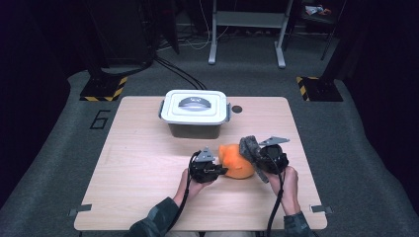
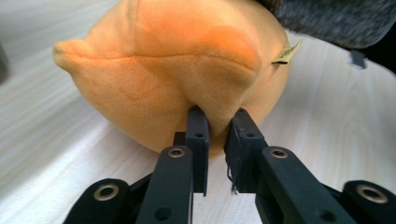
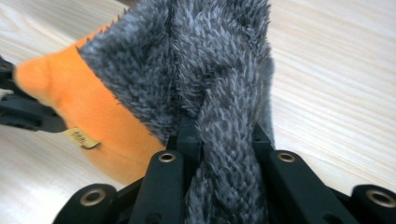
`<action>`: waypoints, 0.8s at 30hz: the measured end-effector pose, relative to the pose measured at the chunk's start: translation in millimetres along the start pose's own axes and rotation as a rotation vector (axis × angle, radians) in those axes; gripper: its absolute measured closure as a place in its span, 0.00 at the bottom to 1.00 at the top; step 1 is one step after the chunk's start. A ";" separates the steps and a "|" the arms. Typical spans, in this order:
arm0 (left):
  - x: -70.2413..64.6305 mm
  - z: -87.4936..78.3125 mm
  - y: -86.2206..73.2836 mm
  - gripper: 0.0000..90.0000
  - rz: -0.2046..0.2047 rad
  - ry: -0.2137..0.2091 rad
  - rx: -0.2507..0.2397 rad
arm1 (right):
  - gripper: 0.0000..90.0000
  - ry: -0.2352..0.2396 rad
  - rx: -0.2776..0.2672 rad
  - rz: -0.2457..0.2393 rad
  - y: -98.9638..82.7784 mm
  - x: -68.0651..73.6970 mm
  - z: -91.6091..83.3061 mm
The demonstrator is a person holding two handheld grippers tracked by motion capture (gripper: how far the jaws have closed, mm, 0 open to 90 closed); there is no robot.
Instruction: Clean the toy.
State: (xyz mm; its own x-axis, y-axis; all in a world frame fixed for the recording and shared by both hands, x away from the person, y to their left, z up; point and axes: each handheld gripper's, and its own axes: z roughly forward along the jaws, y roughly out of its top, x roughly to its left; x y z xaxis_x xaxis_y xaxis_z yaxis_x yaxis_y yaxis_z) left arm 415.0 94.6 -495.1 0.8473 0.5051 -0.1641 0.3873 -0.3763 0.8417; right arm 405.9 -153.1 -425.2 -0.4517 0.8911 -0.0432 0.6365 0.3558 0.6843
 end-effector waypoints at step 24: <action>-11.7 13.1 -4.7 0.88 0.106 0.164 -0.004 | 0.83 -0.025 0.003 0.040 2.7 2.2 7.8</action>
State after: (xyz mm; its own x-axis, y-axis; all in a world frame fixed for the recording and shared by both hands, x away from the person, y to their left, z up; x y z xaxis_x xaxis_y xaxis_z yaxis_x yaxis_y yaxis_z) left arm 408.1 80.3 -503.9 0.8128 0.5825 0.0108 0.2976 -0.4312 0.8518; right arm 411.5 -148.0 -429.1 -0.4098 0.9115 -0.0338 0.6560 0.3203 0.6834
